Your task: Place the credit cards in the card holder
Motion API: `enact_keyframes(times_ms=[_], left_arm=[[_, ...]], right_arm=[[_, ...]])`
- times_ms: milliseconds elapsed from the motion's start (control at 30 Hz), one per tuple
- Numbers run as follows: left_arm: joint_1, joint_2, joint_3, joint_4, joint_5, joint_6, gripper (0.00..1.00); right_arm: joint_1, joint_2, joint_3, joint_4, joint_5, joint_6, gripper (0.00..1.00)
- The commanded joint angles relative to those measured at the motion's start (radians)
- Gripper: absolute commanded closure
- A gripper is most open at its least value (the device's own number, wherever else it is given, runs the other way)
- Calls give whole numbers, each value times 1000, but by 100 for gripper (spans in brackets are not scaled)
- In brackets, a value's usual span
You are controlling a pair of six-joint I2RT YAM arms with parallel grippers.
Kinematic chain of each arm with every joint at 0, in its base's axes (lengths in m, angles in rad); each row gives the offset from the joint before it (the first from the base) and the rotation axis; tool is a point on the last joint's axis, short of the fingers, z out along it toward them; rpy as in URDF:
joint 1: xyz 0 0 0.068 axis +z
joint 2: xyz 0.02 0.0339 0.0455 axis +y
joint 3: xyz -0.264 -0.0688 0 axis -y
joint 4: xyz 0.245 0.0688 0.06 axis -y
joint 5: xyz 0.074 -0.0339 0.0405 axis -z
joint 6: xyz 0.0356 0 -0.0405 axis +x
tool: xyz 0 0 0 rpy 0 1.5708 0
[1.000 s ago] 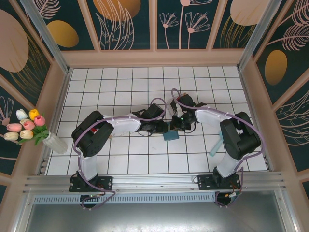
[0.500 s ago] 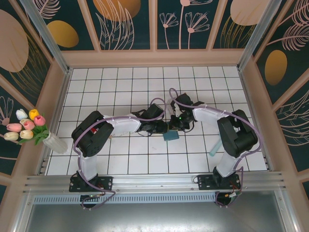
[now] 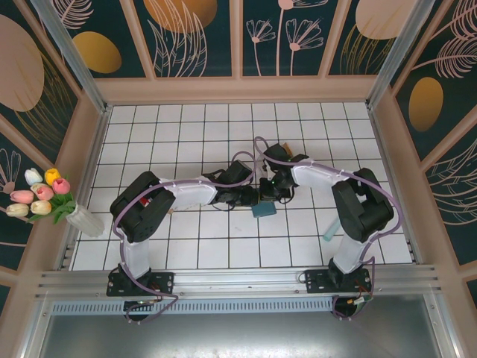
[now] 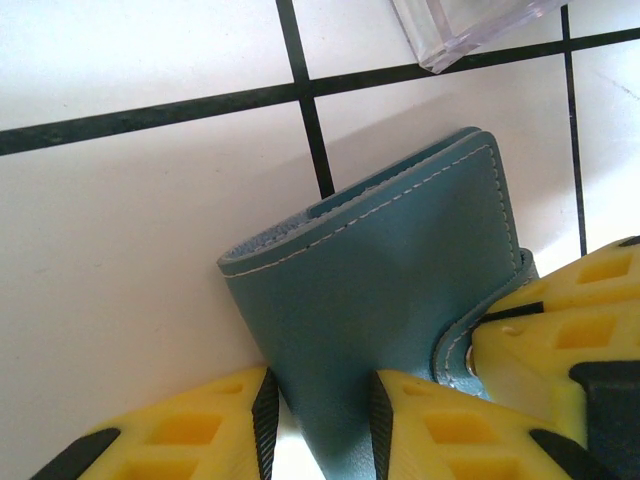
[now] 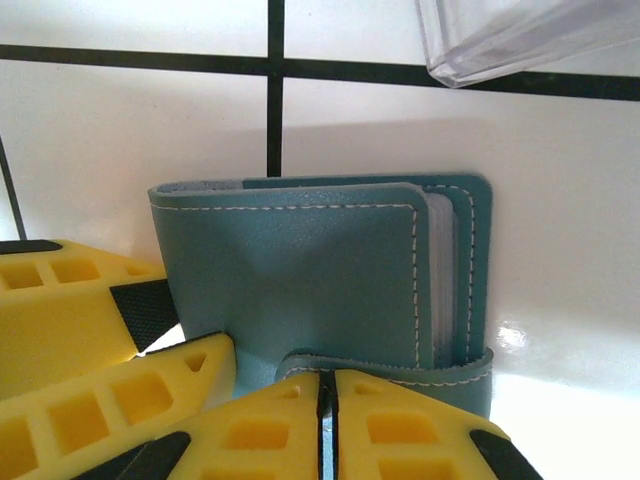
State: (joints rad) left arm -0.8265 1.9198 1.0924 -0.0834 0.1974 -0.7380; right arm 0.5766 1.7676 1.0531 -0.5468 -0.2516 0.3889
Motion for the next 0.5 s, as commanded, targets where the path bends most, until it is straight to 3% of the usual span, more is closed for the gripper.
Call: enact_keyframes(times_ms=[0,467], left_arm=[[-5,29,-30,-3,-43,-10,67],[-6,11,-39,-10,-66,-2,67]], right_arm=[[51,137,-104,-88,134,20,90],[-61,-37,93,-19,-86,-4,84]])
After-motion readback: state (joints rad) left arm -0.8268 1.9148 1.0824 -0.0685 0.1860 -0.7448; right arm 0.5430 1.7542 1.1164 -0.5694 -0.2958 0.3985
